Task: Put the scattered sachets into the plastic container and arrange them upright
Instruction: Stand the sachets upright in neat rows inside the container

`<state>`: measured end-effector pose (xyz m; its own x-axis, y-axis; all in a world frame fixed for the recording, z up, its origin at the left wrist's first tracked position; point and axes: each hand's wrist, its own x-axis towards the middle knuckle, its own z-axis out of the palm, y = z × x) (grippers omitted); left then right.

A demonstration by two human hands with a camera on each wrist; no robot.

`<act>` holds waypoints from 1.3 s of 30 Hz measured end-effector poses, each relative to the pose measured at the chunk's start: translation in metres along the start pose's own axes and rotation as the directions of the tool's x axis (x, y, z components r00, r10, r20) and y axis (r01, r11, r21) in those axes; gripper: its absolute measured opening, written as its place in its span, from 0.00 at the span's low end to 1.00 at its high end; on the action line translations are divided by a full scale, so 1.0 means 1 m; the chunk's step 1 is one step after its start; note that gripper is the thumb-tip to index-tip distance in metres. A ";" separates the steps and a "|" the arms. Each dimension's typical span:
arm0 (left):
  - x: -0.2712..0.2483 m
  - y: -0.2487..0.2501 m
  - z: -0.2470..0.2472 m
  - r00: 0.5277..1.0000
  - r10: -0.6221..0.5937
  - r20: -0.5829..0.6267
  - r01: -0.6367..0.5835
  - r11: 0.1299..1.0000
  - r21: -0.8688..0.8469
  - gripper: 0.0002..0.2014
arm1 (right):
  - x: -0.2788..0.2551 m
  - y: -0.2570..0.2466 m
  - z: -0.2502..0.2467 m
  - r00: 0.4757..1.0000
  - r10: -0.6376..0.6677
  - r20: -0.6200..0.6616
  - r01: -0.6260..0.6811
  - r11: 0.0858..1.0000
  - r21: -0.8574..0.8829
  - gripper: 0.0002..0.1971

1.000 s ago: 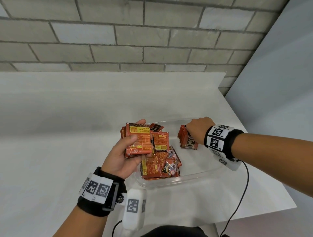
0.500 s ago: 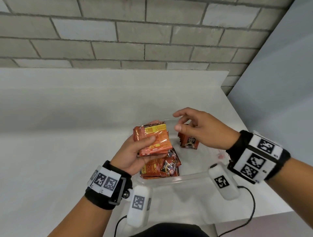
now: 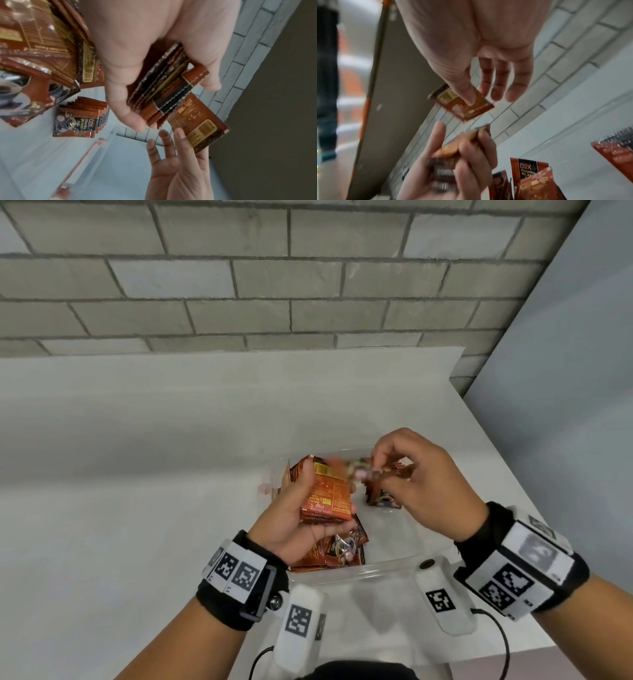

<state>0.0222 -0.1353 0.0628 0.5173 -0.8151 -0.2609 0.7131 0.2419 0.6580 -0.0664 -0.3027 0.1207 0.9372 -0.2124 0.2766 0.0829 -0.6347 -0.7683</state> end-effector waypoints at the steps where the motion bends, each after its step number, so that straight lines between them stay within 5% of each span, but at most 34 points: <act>1: 0.001 0.000 0.000 1.000 0.011 0.008 -0.010 1.000 -0.028 0.35 | -0.003 0.000 0.003 0.998 -0.052 0.040 0.054 0.997 -0.063 0.10; 6: 0.002 0.003 0.000 0.998 0.060 0.005 -0.059 0.998 -0.037 0.28 | -0.015 0.003 0.007 0.967 0.007 0.253 0.048 0.976 -0.213 0.17; 10: 0.000 0.004 0.002 0.998 0.056 -0.006 -0.056 0.998 -0.020 0.25 | -0.012 0.000 0.003 0.985 0.026 0.170 -0.012 0.996 -0.086 0.16; 14: 0.001 0.003 0.004 0.998 0.064 -0.006 -0.064 0.997 0.041 0.27 | -0.004 0.000 0.001 0.960 0.256 0.113 -0.259 0.966 0.014 0.14; 21: 0.000 0.003 0.007 0.999 0.039 0.001 -0.037 0.963 0.265 0.27 | 0.008 0.000 -0.002 0.966 0.163 0.202 -0.152 0.986 -0.070 0.14; 26: 0.002 0.006 0.003 0.987 0.114 -0.114 -0.070 0.939 0.336 0.27 | 0.014 0.004 -0.018 0.865 0.277 0.418 -0.207 0.956 -0.207 0.07; 32: -0.001 0.016 -0.006 0.976 0.135 -0.172 -0.081 0.954 0.290 0.27 | 0.032 0.038 -0.024 0.738 0.549 0.393 -0.149 0.700 -0.698 0.09; 39: -0.004 0.014 -0.006 0.979 0.106 -0.173 -0.051 0.954 0.295 0.26 | 0.040 0.062 0.002 0.672 0.642 0.370 -0.026 0.519 -0.854 0.06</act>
<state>0.0328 -0.1257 0.0684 0.6640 -0.6815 -0.3077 0.5141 0.1173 0.8497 -0.0228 -0.3496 0.0832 0.8083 -0.2754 -0.5203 -0.2708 -0.9587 0.0868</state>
